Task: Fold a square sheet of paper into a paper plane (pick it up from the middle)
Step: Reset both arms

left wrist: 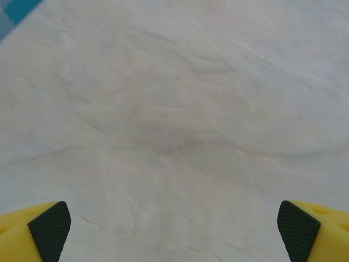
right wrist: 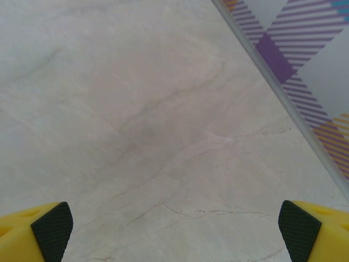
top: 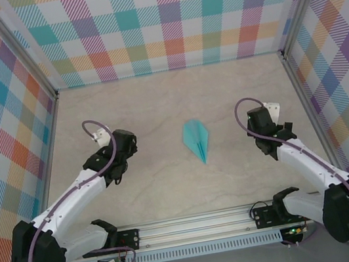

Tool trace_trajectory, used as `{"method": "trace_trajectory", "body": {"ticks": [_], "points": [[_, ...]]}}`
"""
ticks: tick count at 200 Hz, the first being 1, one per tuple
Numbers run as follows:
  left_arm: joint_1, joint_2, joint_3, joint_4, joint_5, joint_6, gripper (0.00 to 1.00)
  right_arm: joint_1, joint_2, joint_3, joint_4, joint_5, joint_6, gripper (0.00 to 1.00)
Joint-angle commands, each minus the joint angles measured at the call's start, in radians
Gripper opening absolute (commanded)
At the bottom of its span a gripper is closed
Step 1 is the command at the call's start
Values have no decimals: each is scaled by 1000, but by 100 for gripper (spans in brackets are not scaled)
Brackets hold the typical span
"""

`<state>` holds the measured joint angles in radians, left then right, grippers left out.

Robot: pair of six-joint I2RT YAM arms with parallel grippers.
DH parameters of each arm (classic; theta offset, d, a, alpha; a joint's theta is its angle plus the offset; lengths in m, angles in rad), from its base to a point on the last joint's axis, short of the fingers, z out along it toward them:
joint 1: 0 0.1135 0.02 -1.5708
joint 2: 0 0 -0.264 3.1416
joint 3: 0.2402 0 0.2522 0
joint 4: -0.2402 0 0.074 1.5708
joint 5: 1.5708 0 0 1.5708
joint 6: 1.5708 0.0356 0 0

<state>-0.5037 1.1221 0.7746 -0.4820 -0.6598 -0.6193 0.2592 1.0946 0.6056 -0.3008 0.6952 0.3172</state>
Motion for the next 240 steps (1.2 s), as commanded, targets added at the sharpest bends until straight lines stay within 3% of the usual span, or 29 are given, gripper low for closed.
{"method": "trace_trajectory", "body": {"ticks": [1,14,44,66,87,103,112,128,140,158,173,182,197,221,240], "points": [[93,-21,-37,141,-57,139,100,-65,54,-56,304,-194,-124,100],[148,-15,-56,194,-39,203,100,-95,114,-81,406,-225,-144,100],[223,44,-174,541,-57,381,100,-110,259,-96,637,-233,-151,100],[281,110,-209,674,34,439,100,-115,300,-132,841,-279,-240,100],[310,195,-264,865,115,452,100,-121,315,-117,844,-364,-293,100],[312,267,-272,942,152,533,100,-132,304,-136,869,-447,-311,100],[315,310,-302,1065,156,583,100,-145,294,-147,882,-474,-307,100],[327,306,-319,1143,198,632,100,-182,275,-169,901,-547,-294,100],[361,313,-342,1169,258,612,100,-201,271,-176,911,-567,-283,100],[381,394,-414,1367,343,621,100,-218,273,-182,924,-595,-282,100],[383,451,-409,1415,403,648,100,-220,308,-209,1034,-599,-299,100],[390,438,-374,1322,417,639,100,-219,347,-219,1085,-597,-302,100],[426,440,-369,1312,485,620,100,-219,437,-193,1125,-640,-318,100],[429,443,-370,1323,495,626,100,-242,431,-194,1113,-675,-306,100],[429,442,-373,1326,642,685,100,-245,432,-194,1108,-688,-305,100]]}}
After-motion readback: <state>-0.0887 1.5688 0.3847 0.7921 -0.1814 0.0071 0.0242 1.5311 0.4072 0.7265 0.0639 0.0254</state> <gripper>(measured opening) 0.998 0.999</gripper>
